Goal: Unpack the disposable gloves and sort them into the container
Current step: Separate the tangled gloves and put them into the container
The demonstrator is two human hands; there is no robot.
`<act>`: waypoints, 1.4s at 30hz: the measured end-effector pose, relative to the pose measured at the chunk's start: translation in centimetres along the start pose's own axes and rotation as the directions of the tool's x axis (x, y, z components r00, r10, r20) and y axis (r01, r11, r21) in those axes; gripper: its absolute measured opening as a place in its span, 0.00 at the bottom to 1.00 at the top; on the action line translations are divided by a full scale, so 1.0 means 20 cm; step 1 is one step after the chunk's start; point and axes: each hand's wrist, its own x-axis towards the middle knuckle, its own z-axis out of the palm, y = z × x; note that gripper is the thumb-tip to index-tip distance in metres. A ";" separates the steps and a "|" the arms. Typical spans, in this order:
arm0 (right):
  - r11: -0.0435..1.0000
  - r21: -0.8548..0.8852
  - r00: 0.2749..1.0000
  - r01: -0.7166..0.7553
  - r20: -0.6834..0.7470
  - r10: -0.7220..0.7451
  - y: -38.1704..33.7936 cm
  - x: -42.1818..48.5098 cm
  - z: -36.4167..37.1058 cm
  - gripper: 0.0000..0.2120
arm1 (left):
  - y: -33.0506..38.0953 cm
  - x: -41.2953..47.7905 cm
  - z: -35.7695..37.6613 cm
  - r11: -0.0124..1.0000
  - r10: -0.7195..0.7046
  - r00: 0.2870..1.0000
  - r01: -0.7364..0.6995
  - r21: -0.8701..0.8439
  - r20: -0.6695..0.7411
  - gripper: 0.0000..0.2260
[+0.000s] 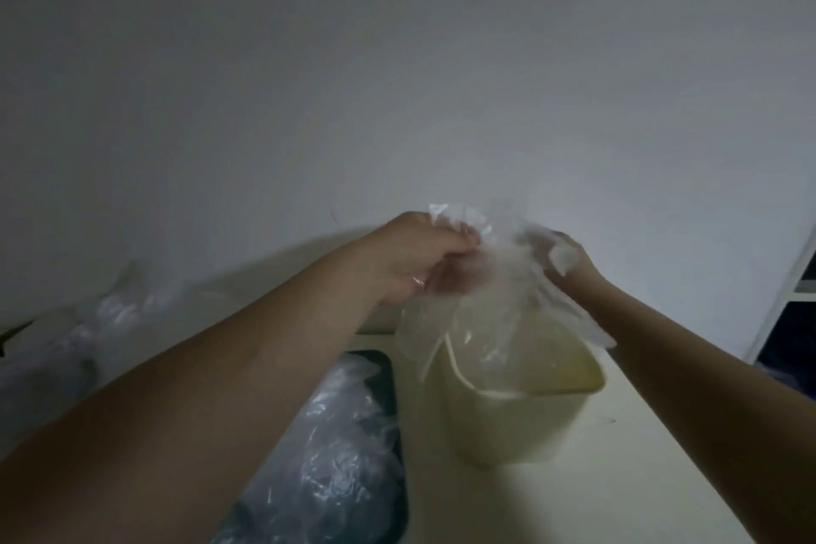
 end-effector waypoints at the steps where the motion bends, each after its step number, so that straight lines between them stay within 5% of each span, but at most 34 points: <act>1: 0.999 -0.006 0.999 0.037 -0.038 -0.037 0.03 0.00 -0.04 0.23 | -0.03 0.07 0.03 0.998 -0.003 1.000 0.005 0.067 -0.027 0.07; 6: 0.991 0.129 0.942 0.033 -0.334 0.012 0.10 -0.01 -0.26 0.20 | -0.15 0.26 0.18 0.964 -0.032 0.994 0.059 0.260 -0.106 0.10; 8: 0.985 0.161 0.978 0.067 -0.205 -0.033 0.03 -0.08 -0.28 0.14 | -0.20 0.33 0.22 0.931 -0.005 0.987 0.063 0.361 -0.160 0.04; 10: 0.990 0.119 0.993 0.073 0.086 -0.083 -0.05 -0.16 -0.22 0.12 | -0.25 0.38 0.24 0.886 0.014 0.983 0.072 0.458 -0.181 0.08; 12: 0.993 -0.043 0.918 0.111 0.387 -0.086 -0.11 -0.22 -0.11 0.11 | -0.26 0.40 0.24 0.895 -0.016 0.981 0.101 0.434 -0.195 0.06; 14: 0.956 -0.200 0.839 0.213 0.539 -0.074 -0.15 -0.23 0.01 0.16 | -0.25 0.40 0.22 0.938 -0.035 0.969 0.116 0.327 -0.245 0.05; 18: 0.919 -0.329 0.783 0.217 0.620 0.037 -0.17 -0.14 0.22 0.32 | -0.21 0.36 0.08 0.977 0.046 0.932 0.033 0.210 -0.360 0.10; 25: 0.735 -0.581 0.699 0.348 0.684 0.210 -0.12 -0.08 0.41 0.31 | -0.16 0.03 -0.09 0.968 0.115 0.944 -0.037 0.247 -0.310 0.14; 33: 0.677 -0.635 0.745 0.373 0.640 0.190 -0.42 -0.26 0.04 0.33 | -0.26 -0.31 -0.34 0.921 0.173 0.945 -0.056 0.385 -0.277 0.06; 38: 0.738 -0.518 0.829 0.432 0.551 -0.098 -0.62 -0.39 0.02 0.27 | -0.41 -0.50 -0.51 0.767 0.248 0.935 -0.030 0.641 -0.253 0.05; 42: 0.822 -0.209 0.737 0.530 0.593 -0.324 -0.72 -0.47 0.36 0.31 | -0.59 -0.62 -0.71 0.574 0.233 0.943 0.066 0.816 -0.240 0.03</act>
